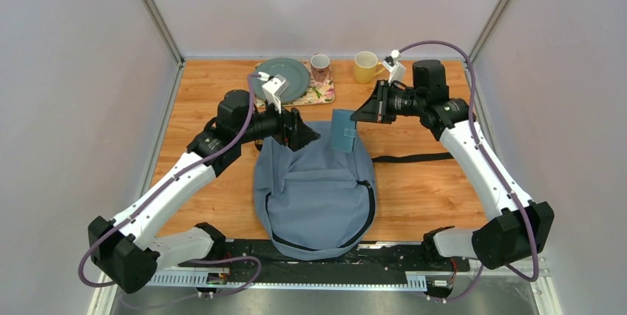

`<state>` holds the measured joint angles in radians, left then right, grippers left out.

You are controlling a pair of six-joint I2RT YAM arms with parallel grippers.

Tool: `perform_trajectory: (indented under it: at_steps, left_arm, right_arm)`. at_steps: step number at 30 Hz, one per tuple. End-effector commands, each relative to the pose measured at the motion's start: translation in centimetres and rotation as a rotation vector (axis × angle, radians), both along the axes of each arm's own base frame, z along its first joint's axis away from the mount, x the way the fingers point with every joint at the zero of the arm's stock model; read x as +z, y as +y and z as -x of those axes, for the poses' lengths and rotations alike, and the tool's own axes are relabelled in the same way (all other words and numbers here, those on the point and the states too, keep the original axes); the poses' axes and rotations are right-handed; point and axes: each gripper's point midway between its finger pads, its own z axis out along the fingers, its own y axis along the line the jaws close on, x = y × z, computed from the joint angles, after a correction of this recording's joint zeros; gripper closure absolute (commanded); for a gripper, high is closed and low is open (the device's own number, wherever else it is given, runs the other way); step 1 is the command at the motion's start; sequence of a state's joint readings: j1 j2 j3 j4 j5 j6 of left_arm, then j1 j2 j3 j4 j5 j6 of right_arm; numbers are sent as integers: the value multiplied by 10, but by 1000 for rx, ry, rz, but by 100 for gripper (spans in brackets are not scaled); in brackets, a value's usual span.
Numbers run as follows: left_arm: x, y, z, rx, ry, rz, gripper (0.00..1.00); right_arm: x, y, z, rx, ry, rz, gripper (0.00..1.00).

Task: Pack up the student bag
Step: Pick up the personal item from the center of the board.

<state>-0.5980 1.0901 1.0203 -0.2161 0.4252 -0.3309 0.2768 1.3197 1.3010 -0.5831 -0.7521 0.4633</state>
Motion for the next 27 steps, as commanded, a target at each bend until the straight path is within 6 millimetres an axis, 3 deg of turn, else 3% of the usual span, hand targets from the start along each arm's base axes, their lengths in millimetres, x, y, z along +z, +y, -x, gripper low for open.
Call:
perform_trajectory:
  at_steps: [1,9,21,24,25,27]
  left_arm:
    - [15,-12,1,-151,19,154,6]
    - [23,-23,22,-371,23,300,5]
    - [33,-31,46,-617,45,357,7]
    - [29,-29,55,-677,76,349,16]
    - [28,-29,56,-688,79,345,27]
    - [26,-27,62,-721,95,335,40]
  right_arm:
    - [34,17,34,171,-148,-34,100]
    - [52,37,79,376,-232,-101,100]
    - [56,53,106,538,-262,-141,100]
    - [55,56,105,562,-258,-137,100]
    - [55,56,103,562,-261,-132,100]
    - [54,58,99,564,-257,-119,100]
